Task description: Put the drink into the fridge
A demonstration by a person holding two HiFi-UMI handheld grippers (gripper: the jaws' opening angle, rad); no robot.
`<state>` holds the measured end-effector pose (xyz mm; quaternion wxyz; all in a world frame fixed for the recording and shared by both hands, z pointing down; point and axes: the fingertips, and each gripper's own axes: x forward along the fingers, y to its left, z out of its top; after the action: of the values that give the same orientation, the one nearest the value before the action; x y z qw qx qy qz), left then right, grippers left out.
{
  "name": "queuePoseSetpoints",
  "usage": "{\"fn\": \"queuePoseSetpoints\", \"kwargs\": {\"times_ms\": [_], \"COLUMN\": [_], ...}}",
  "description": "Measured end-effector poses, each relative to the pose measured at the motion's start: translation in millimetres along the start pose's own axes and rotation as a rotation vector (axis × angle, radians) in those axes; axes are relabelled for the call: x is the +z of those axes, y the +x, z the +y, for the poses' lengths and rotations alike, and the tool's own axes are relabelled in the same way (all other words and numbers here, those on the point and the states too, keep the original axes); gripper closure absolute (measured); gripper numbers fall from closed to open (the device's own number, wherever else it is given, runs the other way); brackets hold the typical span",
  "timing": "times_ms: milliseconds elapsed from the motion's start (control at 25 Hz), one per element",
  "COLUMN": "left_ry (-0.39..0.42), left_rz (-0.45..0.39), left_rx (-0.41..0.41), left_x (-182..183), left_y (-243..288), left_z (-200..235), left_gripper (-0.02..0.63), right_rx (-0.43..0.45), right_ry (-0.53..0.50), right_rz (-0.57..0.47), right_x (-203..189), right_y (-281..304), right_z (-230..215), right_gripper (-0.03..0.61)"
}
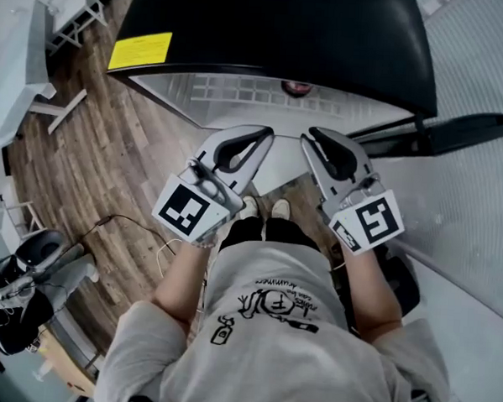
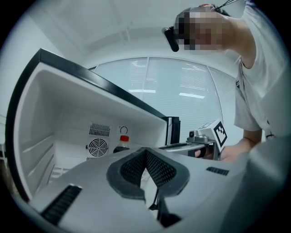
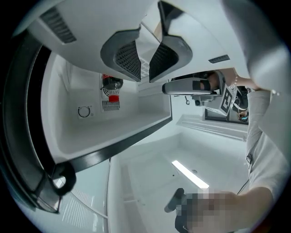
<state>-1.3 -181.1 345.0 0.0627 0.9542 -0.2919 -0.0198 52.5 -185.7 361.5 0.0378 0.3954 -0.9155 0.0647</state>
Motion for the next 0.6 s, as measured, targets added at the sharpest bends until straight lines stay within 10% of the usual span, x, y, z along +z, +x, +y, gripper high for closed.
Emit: {"fn": "queuePoseSetpoints", "kwargs": {"times_ms": [600], "left_ry": [-0.006], "left_rz": [-0.049], "left_rx": [-0.006], "left_x": [33], "left_y": [-24], "left_z": [-38], "left_gripper": [0.612], "right_rx": [0.069], "right_ry": [0.013], "right_rz": [0.005], "right_x": [28], "right_y": [-22], "right_z": [37], "right_gripper": [0.526]}}
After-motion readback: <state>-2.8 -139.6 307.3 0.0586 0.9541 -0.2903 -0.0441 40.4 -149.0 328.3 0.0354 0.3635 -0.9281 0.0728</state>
